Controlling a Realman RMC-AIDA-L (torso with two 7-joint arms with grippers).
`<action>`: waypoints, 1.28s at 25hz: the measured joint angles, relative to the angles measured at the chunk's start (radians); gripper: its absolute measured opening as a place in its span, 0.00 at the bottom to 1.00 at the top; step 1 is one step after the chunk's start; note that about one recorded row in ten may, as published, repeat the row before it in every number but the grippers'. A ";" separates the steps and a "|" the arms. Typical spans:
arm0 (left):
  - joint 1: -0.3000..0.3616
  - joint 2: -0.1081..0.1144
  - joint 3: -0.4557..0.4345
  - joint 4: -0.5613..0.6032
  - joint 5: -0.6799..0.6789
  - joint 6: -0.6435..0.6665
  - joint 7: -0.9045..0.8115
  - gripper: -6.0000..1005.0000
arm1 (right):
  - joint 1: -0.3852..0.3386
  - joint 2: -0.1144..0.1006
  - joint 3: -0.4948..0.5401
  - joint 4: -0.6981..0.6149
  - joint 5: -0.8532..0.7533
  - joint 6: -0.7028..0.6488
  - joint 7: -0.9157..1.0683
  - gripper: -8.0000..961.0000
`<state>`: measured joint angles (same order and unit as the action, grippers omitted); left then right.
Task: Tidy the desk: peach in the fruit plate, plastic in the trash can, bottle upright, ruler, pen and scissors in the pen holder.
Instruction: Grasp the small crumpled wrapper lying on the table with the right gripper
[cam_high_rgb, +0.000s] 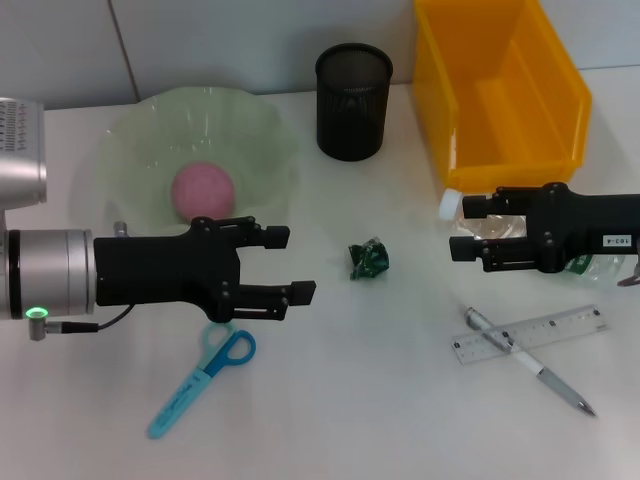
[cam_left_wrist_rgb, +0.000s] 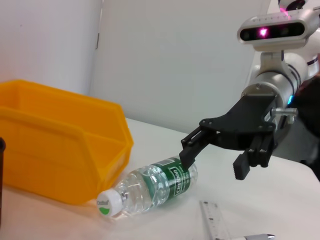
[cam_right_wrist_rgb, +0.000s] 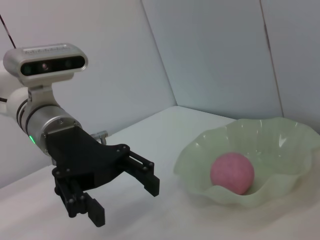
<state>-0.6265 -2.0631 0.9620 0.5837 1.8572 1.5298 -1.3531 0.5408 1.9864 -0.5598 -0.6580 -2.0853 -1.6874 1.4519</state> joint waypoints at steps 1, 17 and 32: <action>0.000 0.000 0.000 -0.001 0.000 -0.002 0.002 0.81 | 0.001 0.000 0.000 -0.004 0.000 0.000 0.003 0.79; 0.006 -0.004 -0.008 -0.022 -0.006 -0.008 0.016 0.81 | 0.271 -0.051 -0.246 -0.315 -0.304 -0.033 0.529 0.79; 0.021 -0.001 -0.009 -0.023 -0.006 -0.021 0.015 0.81 | 0.345 0.042 -0.472 -0.187 -0.408 0.236 0.449 0.79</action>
<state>-0.6055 -2.0639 0.9525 0.5604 1.8509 1.5084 -1.3377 0.8854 2.0284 -1.0319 -0.8453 -2.4933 -1.4511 1.9006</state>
